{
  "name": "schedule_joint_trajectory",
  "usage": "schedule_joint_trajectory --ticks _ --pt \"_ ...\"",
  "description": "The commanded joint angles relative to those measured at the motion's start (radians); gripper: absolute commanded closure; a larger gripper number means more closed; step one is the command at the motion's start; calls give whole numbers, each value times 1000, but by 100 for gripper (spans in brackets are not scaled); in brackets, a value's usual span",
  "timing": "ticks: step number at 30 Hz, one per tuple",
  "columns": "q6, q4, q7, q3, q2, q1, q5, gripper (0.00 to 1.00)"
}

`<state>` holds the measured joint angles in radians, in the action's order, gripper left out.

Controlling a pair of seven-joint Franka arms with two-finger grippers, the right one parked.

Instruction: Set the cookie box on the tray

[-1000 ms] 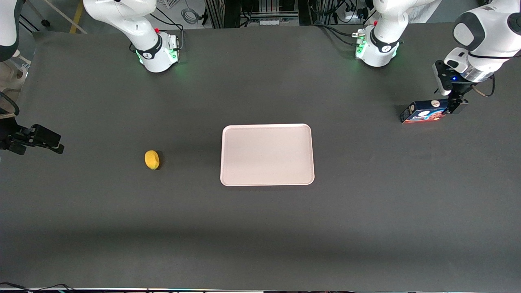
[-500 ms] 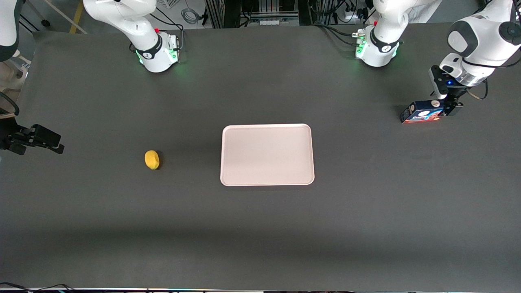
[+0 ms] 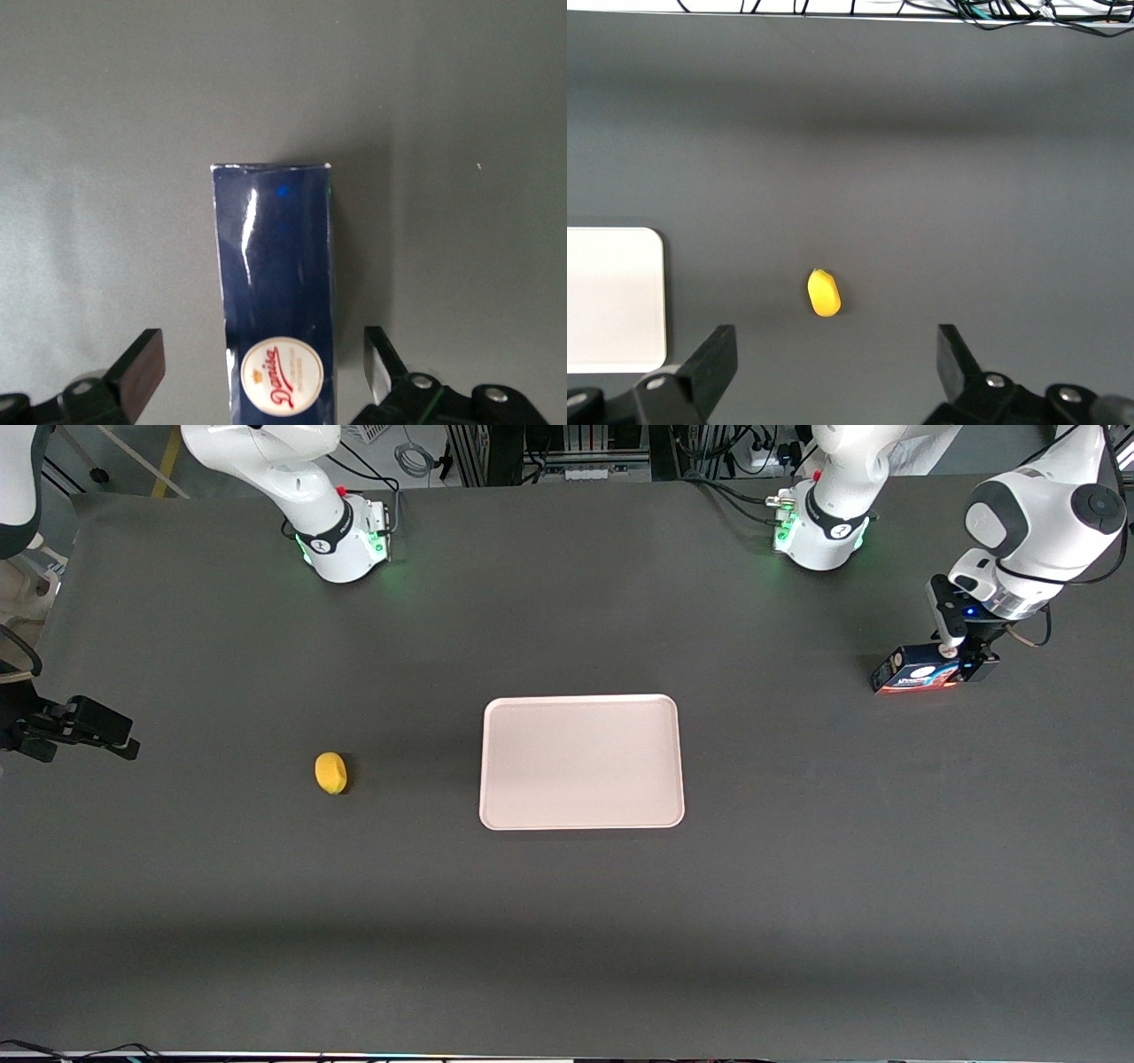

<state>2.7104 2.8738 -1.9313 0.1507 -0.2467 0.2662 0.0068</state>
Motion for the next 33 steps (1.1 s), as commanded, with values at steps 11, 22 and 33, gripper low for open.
schedule_joint_trajectory --ticks 11,22,33 --pt "124 84 -15 6 24 -25 -33 0" --pt "124 84 -15 6 26 -25 -33 32" --pt "124 84 -15 6 26 -25 -33 42"
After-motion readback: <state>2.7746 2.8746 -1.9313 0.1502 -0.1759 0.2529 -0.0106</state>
